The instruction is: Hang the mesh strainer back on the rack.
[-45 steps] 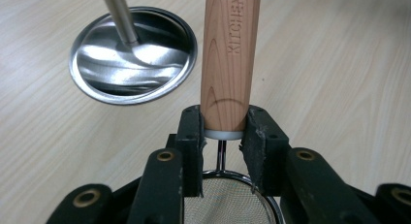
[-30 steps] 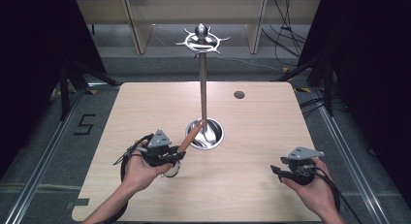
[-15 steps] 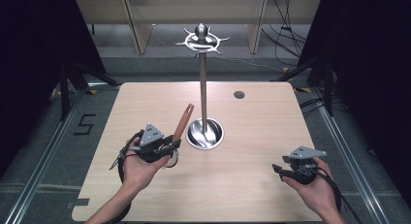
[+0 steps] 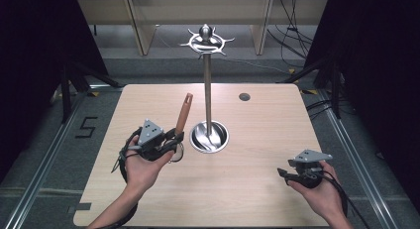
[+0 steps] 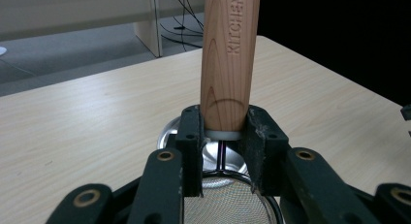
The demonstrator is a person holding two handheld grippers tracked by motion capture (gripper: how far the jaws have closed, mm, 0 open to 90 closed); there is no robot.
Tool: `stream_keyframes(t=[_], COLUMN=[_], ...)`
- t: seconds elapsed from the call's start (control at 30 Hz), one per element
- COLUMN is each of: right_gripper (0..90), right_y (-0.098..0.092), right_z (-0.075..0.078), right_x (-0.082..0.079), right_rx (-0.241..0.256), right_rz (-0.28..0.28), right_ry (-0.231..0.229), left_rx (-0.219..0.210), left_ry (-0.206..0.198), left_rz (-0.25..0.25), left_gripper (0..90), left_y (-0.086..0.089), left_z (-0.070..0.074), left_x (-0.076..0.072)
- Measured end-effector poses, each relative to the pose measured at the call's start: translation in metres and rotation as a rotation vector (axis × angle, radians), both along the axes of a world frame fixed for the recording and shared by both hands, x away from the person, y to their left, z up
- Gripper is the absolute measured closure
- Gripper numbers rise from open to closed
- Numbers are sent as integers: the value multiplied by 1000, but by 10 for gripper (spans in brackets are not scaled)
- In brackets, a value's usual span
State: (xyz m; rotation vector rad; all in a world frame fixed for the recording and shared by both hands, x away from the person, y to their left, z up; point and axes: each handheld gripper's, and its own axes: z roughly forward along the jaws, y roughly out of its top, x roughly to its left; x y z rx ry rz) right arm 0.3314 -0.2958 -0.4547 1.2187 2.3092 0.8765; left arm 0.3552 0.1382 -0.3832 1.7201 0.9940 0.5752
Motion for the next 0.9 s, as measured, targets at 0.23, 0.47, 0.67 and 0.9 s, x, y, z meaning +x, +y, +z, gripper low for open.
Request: stream_keyframes(t=[0.23, 0.47, 0.67, 0.9], right_gripper=[473, 470, 471, 473], right_y=[-1, 0, 0, 0], right_z=[1, 0, 1, 0], right_x=[0, -1, -1, -1], right_rx=[8, 17, 15, 12], right_rz=[-3, -10, -2, 0], right_ry=[-10, 6, 1, -8], left_rx=[-15, -18, -28, -41], left_ry=[-36, -61, -75, -87], left_rz=[4, 12, 25, 32], left_gripper=[695, 695, 695, 695], left_y=[-7, -12, -17, -20], left_z=[10, 18, 22, 25], left_x=[-1, 0, 0, 1])
